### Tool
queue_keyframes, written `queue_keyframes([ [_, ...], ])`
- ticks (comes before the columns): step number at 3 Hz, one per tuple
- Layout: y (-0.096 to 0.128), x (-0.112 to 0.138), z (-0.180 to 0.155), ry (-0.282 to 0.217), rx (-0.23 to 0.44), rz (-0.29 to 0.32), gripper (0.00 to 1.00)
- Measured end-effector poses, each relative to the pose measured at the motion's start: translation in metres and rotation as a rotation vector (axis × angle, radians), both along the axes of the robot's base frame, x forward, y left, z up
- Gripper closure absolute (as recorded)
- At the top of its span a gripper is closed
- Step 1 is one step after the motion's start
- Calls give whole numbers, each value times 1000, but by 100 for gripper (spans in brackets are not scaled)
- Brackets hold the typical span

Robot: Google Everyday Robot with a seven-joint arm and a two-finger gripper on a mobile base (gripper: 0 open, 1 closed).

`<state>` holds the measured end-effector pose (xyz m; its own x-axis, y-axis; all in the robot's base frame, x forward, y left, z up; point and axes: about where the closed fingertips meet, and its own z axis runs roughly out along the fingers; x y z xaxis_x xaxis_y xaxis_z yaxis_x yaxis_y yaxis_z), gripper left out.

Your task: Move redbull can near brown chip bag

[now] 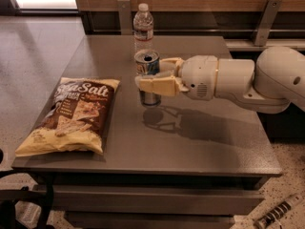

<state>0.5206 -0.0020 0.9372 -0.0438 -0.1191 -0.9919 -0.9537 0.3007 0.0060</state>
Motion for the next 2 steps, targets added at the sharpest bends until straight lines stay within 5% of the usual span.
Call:
queue_keyframes([
  [2, 32, -17, -38, 12, -24, -5, 100],
])
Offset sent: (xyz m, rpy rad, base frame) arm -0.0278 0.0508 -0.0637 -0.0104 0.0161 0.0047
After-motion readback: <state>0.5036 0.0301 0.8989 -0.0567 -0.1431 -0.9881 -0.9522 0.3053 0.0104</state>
